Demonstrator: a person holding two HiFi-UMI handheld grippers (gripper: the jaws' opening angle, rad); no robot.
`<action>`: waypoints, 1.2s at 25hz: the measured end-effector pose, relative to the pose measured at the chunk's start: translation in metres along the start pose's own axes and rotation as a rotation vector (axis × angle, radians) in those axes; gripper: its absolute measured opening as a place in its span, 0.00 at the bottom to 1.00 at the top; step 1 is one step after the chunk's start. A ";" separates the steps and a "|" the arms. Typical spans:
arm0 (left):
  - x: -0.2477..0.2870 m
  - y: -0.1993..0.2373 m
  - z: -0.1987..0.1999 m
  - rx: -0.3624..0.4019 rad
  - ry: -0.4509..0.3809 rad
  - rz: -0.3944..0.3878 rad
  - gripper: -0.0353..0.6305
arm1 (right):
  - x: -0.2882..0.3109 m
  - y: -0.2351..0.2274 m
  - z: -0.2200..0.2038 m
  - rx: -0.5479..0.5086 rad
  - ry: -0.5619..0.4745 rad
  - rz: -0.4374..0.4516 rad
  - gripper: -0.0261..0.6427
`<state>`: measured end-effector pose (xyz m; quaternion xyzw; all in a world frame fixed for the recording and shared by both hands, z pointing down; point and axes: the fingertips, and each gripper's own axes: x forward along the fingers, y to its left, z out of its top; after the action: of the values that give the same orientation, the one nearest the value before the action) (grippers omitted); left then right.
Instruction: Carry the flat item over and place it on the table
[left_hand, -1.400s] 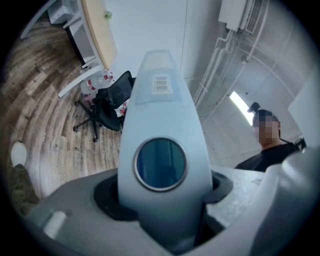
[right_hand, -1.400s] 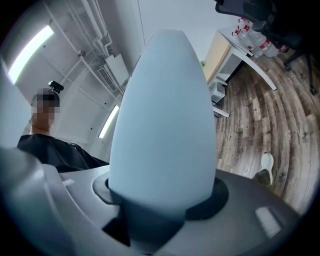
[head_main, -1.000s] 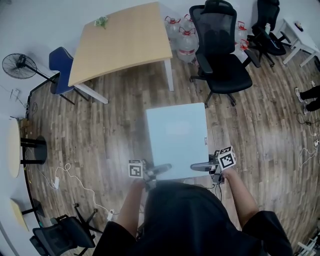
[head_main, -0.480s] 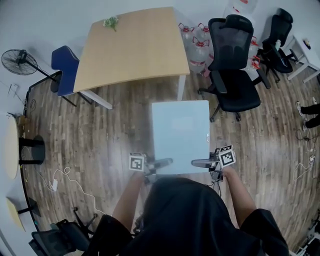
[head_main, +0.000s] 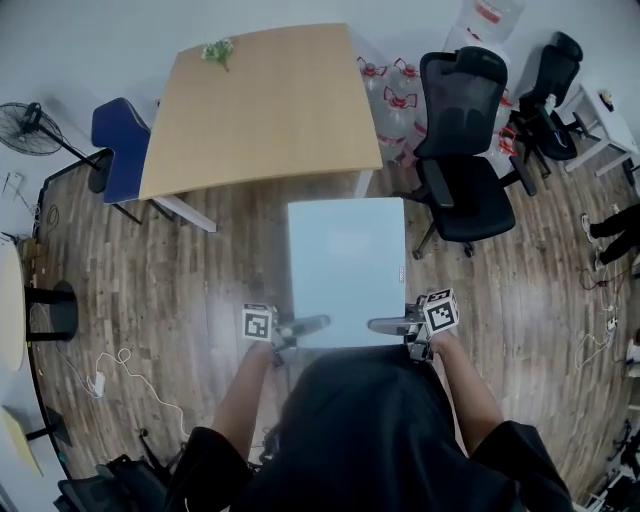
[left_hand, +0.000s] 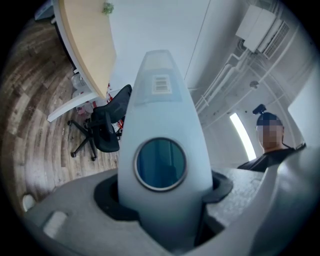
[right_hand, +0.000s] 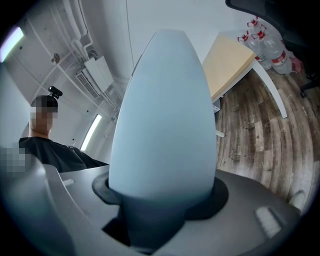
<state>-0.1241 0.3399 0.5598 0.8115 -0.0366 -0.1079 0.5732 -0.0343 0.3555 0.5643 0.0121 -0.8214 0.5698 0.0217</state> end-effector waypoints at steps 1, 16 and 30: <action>0.001 -0.001 0.002 -0.002 -0.002 -0.001 0.54 | 0.000 0.000 0.002 -0.003 0.002 0.003 0.49; 0.037 0.084 0.147 -0.046 -0.036 0.093 0.54 | -0.010 -0.090 0.153 0.055 0.024 0.072 0.49; 0.136 0.173 0.332 -0.127 -0.103 0.123 0.54 | -0.070 -0.187 0.355 0.136 0.082 0.097 0.49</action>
<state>-0.0522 -0.0498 0.5984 0.7631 -0.1086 -0.1163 0.6263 0.0362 -0.0425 0.6117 -0.0498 -0.7788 0.6248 0.0269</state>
